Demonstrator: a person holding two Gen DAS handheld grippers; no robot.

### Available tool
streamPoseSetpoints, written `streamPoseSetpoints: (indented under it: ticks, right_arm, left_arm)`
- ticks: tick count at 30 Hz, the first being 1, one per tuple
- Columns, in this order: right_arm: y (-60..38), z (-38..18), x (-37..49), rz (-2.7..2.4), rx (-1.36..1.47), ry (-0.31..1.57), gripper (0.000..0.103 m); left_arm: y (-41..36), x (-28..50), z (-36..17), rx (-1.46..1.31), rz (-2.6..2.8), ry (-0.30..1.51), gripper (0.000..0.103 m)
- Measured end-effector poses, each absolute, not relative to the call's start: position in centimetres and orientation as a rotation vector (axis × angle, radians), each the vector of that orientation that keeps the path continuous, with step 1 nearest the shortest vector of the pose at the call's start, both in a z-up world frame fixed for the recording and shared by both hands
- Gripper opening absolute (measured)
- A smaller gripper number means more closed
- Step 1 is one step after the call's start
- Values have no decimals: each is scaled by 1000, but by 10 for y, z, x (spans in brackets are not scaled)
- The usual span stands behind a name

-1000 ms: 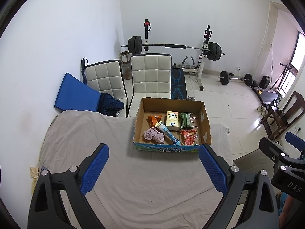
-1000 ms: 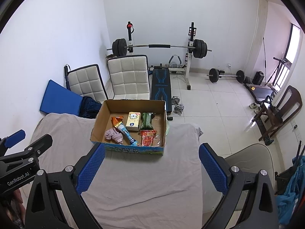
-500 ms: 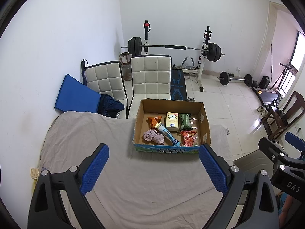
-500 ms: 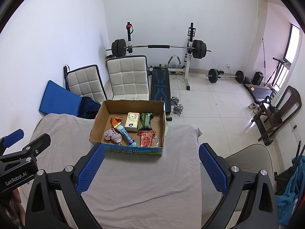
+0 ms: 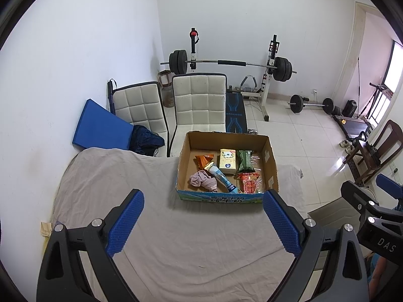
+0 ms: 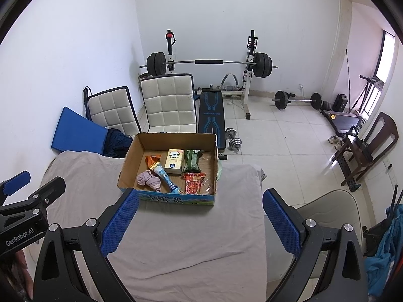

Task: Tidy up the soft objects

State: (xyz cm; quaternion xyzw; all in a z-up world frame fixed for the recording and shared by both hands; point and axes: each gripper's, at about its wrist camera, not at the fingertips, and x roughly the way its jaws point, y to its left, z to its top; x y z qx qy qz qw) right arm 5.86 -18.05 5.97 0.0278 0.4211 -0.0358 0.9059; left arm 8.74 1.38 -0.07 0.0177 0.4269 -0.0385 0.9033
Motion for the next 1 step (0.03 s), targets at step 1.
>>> streamPoseSetpoints:
  ticks: [1]
  right_arm:
    - [-181, 60, 59, -72, 60, 870, 100]
  left_arm:
    - [13, 88, 0, 38, -79, 883, 97]
